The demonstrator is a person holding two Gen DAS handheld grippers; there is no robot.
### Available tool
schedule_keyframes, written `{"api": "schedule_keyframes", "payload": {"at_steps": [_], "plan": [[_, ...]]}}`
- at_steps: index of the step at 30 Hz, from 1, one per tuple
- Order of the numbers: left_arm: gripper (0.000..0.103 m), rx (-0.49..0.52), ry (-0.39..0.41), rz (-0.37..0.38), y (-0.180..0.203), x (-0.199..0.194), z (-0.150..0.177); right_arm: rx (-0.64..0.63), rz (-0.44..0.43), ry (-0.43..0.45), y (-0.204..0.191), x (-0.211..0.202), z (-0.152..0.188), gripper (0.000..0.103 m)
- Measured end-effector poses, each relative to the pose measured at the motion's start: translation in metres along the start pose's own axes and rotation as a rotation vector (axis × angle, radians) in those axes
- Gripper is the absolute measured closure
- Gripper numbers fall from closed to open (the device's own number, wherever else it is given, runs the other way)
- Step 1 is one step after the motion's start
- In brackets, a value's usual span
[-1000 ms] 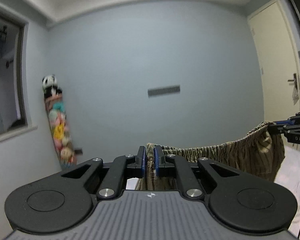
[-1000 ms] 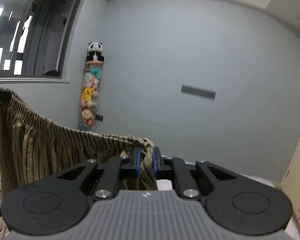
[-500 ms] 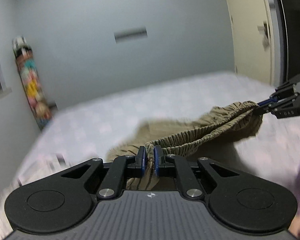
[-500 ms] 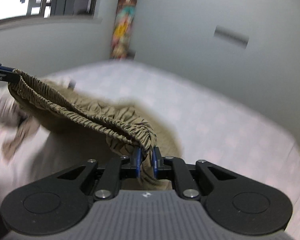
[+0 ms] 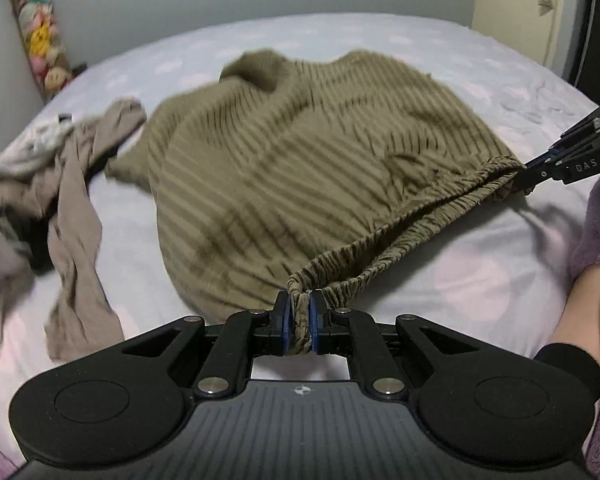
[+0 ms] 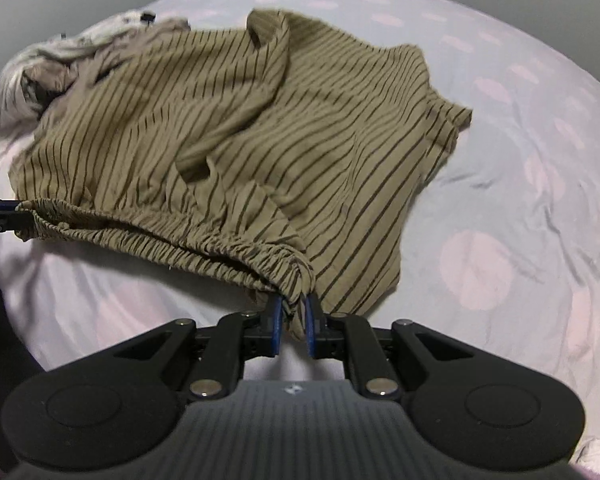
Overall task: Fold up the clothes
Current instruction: 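Lay the striped garment flat on the sheet with both grippers, then pull the hem taut with the left gripper while the right gripper holds the hem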
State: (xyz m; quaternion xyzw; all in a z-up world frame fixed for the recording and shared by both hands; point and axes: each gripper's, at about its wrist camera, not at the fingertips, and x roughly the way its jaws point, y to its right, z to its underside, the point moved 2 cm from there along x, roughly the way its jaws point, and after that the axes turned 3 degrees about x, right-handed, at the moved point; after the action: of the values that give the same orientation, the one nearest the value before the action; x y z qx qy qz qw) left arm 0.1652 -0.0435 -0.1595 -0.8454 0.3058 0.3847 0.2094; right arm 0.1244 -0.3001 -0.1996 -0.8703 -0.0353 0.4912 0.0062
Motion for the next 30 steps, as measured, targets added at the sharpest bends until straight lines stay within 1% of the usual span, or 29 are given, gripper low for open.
{"api": "schedule_keyframes", "payload": {"at_steps": [2, 5, 6, 7, 8, 9, 10, 11, 13, 15, 16, 18, 19, 20, 21, 24, 26, 27, 28, 29, 30], "plan": [[0.093, 0.025, -0.041, 0.020, 0.006, 0.003, 0.009, -0.020, 0.008, -0.027, -0.002, 0.005, 0.007, 0.087], [0.087, 0.048, -0.043, 0.008, 0.010, -0.001, 0.017, -0.057, 0.027, -0.007, -0.007, -0.002, 0.013, 0.076], [0.085, 0.059, -0.038, 0.000, 0.012, -0.006, 0.019, -0.069, 0.032, 0.003, -0.008, -0.005, 0.015, 0.072], [0.081, 0.073, -0.032, -0.010, 0.015, -0.011, 0.020, -0.079, 0.035, 0.024, -0.008, -0.010, 0.018, 0.064], [0.078, 0.089, -0.022, -0.025, 0.017, -0.016, 0.021, -0.090, 0.038, 0.045, -0.009, -0.016, 0.020, 0.058], [0.072, 0.106, -0.008, -0.046, 0.020, -0.020, 0.021, -0.107, 0.040, 0.070, -0.012, -0.020, 0.020, 0.055], [0.063, 0.124, 0.007, -0.064, 0.023, -0.025, 0.021, -0.126, 0.042, 0.094, -0.015, -0.024, 0.020, 0.049], [0.060, 0.143, 0.022, -0.078, 0.027, -0.029, 0.020, -0.154, 0.046, 0.116, -0.019, -0.027, 0.021, 0.041], [0.058, 0.185, 0.052, -0.101, 0.035, -0.035, 0.019, -0.215, 0.047, 0.148, -0.027, -0.032, 0.024, 0.038], [0.057, 0.238, 0.077, -0.112, 0.045, -0.036, 0.014, -0.285, 0.050, 0.156, -0.037, -0.033, 0.027, 0.039], [0.057, 0.262, 0.088, -0.124, 0.049, -0.035, 0.011, -0.313, 0.067, 0.153, -0.042, -0.031, 0.027, 0.041], [0.057, 0.284, 0.093, -0.156, 0.054, -0.028, 0.004, -0.348, 0.106, 0.150, -0.048, -0.025, 0.026, 0.053], [0.058, 0.283, 0.090, -0.165, 0.055, -0.023, 0.000, -0.357, 0.123, 0.149, -0.050, -0.023, 0.024, 0.063], [0.058, 0.282, 0.089, -0.165, 0.057, -0.018, -0.003, -0.356, 0.125, 0.143, -0.050, -0.021, 0.023, 0.065], [0.060, 0.285, 0.084, -0.158, 0.058, -0.013, -0.004, -0.354, 0.115, 0.137, -0.050, -0.019, 0.021, 0.065], [0.070, 0.308, 0.052, -0.158, 0.062, 0.005, -0.003, -0.373, 0.086, 0.121, -0.051, -0.013, 0.017, 0.065], [0.080, 0.300, 0.026, -0.163, 0.061, 0.015, 0.001, -0.382, 0.099, 0.090, -0.052, -0.003, 0.015, 0.065], [0.090, 0.289, 0.018, -0.165, 0.059, 0.018, 0.002, -0.382, 0.111, 0.074, -0.052, 0.001, 0.014, 0.065], [0.094, 0.276, 0.015, -0.167, 0.056, 0.019, 0.003, -0.377, 0.125, 0.062, -0.050, 0.006, 0.012, 0.069], [0.096, 0.264, 0.019, -0.167, 0.054, 0.018, 0.004, -0.374, 0.134, 0.050, -0.049, 0.011, 0.011, 0.075], [0.099, 0.260, 0.028, -0.168, 0.052, 0.015, 0.005, -0.374, 0.124, 0.045, -0.048, 0.013, 0.009, 0.077]]}}
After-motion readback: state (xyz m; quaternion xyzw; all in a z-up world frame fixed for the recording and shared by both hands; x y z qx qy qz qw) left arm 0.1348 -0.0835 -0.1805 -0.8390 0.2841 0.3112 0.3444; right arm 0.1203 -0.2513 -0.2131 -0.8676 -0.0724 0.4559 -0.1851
